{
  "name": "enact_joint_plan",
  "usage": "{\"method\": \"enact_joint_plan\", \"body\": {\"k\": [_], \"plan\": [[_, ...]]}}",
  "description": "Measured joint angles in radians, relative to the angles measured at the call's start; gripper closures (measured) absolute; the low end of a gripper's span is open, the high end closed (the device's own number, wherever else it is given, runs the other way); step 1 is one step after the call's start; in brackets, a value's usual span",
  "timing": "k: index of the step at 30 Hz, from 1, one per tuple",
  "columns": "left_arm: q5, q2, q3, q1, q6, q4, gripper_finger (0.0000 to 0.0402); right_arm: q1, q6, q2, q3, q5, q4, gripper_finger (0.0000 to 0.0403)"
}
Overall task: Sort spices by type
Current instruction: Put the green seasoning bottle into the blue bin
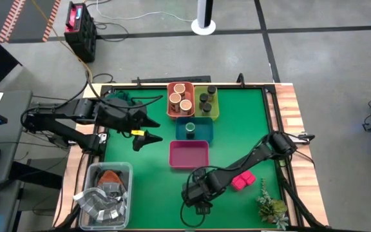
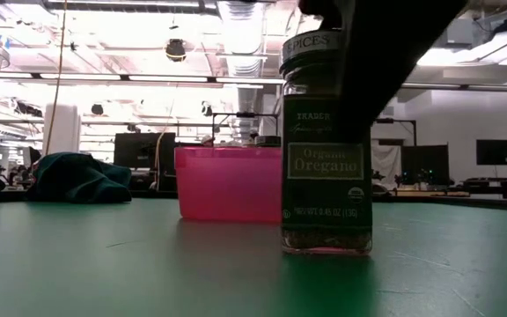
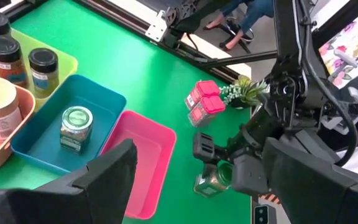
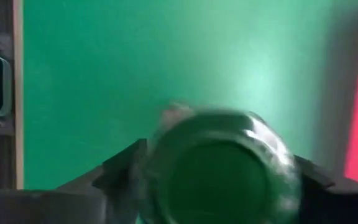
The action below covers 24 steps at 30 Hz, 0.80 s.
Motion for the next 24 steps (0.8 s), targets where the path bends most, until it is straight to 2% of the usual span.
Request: {"method": "enact_joint_plan", "body": {"k": [7,14,18,20,24], "plan": [[0.0,0.0,0.0,0.0,0.003,-0.014,0.0072,-0.013,-0.004,-0.002,-0.001,0.001,-0.008,0.0177],[0.002,0.0,0.0,0.0,0.003,-0.02,0.0072,-0.033,-0.007,-0.043,-0.002,0.002,-0.027,0.0181],[0.015,0.0,0.0,0.0,0.005,-0.022,0.0072,-0.052,-0.019,-0.114,-0.004,0.013,-0.05,0.0181],[0.015,0.0,0.0,0.0,0.019,-0.022,0.0072,-0.057,-0.054,-0.176,-0.003,0.059,-0.031,0.0181],[0.005,0.0,0.0,0.0,0.05,-0.018,0.0072,-0.089,-0.104,-0.28,0.0,0.23,-0.065,0.0181]]}}
